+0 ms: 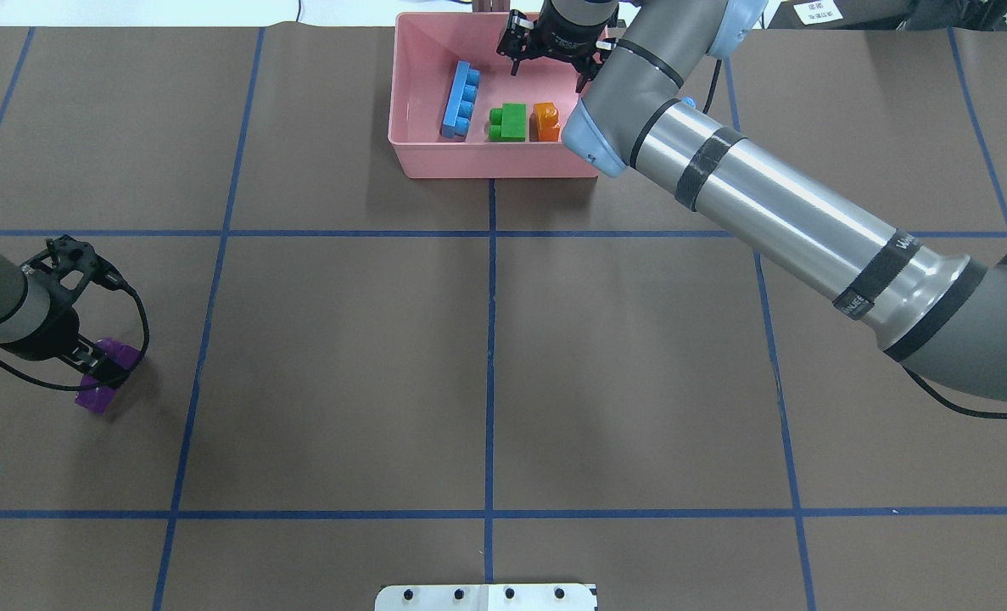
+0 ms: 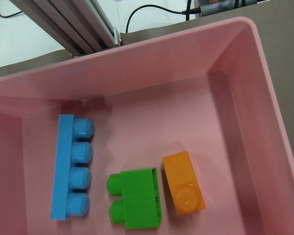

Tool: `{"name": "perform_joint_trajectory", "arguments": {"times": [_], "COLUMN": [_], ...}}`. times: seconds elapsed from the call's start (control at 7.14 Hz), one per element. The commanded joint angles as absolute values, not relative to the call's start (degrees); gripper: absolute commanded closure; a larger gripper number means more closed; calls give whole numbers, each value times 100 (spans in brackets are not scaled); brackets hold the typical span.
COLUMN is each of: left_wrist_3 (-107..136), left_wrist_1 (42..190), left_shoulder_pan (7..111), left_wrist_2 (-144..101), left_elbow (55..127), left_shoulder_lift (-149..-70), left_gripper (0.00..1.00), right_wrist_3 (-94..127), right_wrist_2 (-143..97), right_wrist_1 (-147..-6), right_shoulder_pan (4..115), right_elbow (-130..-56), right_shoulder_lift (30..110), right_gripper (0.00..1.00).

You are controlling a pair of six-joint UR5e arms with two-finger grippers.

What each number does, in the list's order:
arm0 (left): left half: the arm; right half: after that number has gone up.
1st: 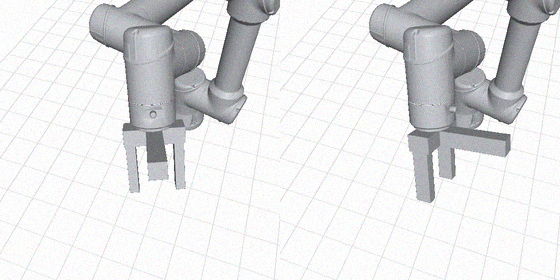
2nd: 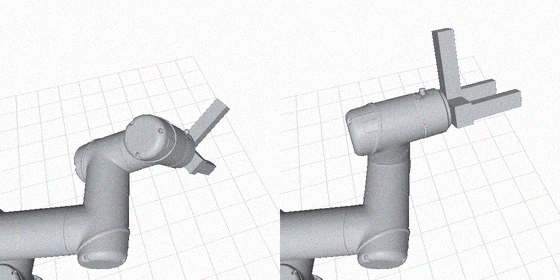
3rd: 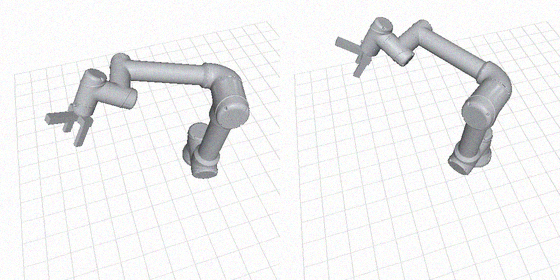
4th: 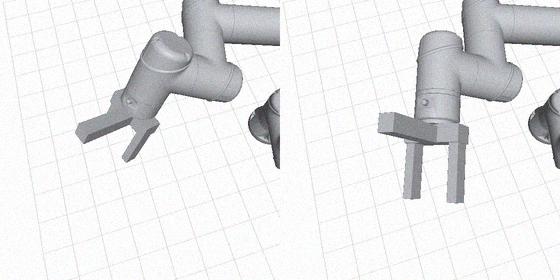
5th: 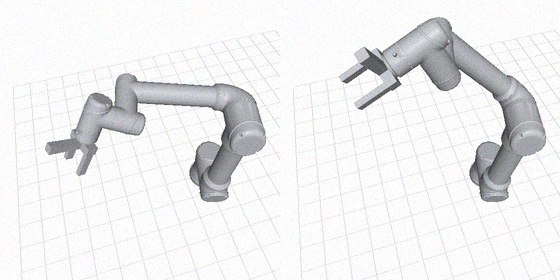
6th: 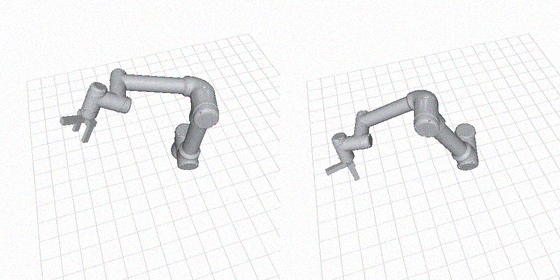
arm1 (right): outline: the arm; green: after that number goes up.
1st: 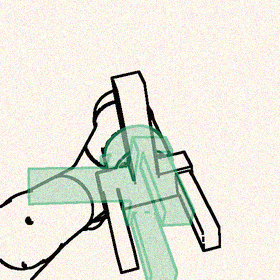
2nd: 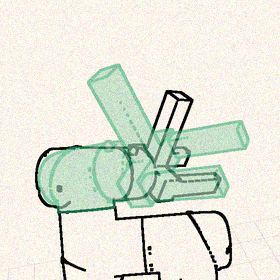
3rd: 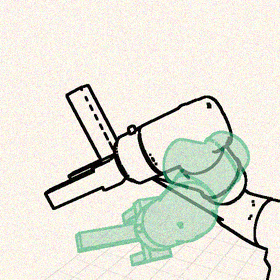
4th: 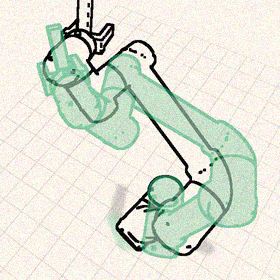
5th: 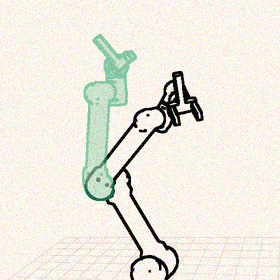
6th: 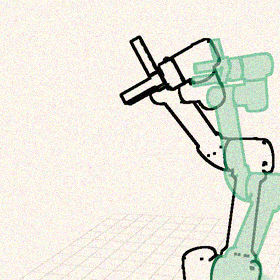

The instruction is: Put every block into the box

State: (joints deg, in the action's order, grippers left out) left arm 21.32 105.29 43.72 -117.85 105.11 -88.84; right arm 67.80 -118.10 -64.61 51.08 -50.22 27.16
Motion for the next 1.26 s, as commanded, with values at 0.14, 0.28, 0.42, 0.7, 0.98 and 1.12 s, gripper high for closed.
{"name": "perform_joint_trajectory", "arguments": {"times": [0.14,0.28,0.42,0.7,0.98,1.12], "left_wrist_3": [2127,2118,2118,2205,2739,3203], "left_wrist_1": [10529,10521,10529,10521,9500,8761], "left_shoulder_pan": [4298,4298,4315,4368,4876,4887], "left_wrist_2": [-11804,-11830,-11821,-12274,-12541,-12507], "left_elbow": [10257,10266,10300,10502,10679,10574], "left_shoulder_lift": [-9009,-9009,-9000,-9017,-10082,-11099], "left_gripper": [34,79,100,100,100,100], "right_wrist_3": [6759,6741,6741,6733,6297,5745], "right_wrist_2": [-11971,-12006,-12023,-12154,-12953,-13077], "right_wrist_1": [-6477,-6469,-6469,-6495,-6513,-6487], "right_shoulder_pan": [5177,5194,5203,5281,5904,6098], "right_elbow": [-5159,-5220,-5221,-5456,-6122,-6491], "right_shoulder_lift": [2803,2839,2839,3013,3880,4476], "right_gripper": [0,0,0,0,0,0]}}
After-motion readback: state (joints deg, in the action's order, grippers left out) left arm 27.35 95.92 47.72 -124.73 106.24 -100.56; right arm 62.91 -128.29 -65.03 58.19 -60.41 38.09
